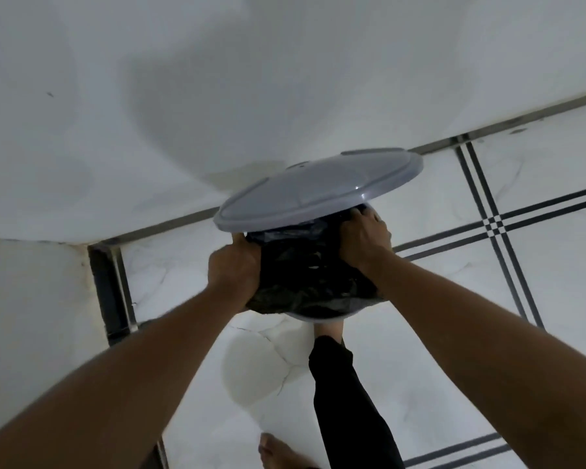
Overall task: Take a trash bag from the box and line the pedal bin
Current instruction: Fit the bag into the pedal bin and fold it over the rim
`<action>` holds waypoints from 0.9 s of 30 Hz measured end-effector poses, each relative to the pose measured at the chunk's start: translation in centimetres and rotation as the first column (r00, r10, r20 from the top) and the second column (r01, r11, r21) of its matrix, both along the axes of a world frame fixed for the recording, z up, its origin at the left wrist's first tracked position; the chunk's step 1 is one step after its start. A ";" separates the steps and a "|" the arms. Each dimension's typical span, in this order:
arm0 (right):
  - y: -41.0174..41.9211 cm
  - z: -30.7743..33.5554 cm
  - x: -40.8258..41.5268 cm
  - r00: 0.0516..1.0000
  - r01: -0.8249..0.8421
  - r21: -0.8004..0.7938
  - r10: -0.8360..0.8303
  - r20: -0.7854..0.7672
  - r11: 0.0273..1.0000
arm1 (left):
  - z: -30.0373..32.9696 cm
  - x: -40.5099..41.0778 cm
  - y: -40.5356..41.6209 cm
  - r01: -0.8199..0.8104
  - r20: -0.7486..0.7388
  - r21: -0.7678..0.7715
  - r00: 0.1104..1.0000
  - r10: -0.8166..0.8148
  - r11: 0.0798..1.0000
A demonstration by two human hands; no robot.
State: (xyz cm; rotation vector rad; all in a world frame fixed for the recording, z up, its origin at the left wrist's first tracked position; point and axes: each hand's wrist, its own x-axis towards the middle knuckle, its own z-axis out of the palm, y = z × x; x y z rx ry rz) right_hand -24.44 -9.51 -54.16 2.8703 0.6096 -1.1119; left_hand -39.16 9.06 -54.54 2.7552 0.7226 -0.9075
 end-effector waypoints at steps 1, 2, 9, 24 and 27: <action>-0.4 -0.5 0.0 1.000 0.015 0.077 -0.017 0.025 0.997 | -0.3 0.0 0.3 0.045 -0.005 0.020 0.999 -0.045 0.999; -0.8 -0.9 0.2 0.998 0.005 0.149 -0.014 0.057 0.989 | -0.5 0.2 0.9 0.056 0.008 0.017 0.998 -0.057 0.998; -3.6 0.8 3.0 0.934 -0.322 0.270 0.258 0.248 0.907 | 0.7 4.7 3.4 -0.558 -0.182 -0.616 0.787 0.590 0.556; 2.2 -1.0 12.0 0.949 0.064 -0.095 -0.090 -0.301 0.993 | -3.0 11.1 6.3 -0.602 -0.131 -0.548 0.748 0.651 0.581; 1.6 -1.9 13.5 0.731 0.490 -0.094 -0.467 -0.497 0.867 | -4.2 9.7 8.1 -0.789 -0.348 -0.579 0.466 0.814 0.204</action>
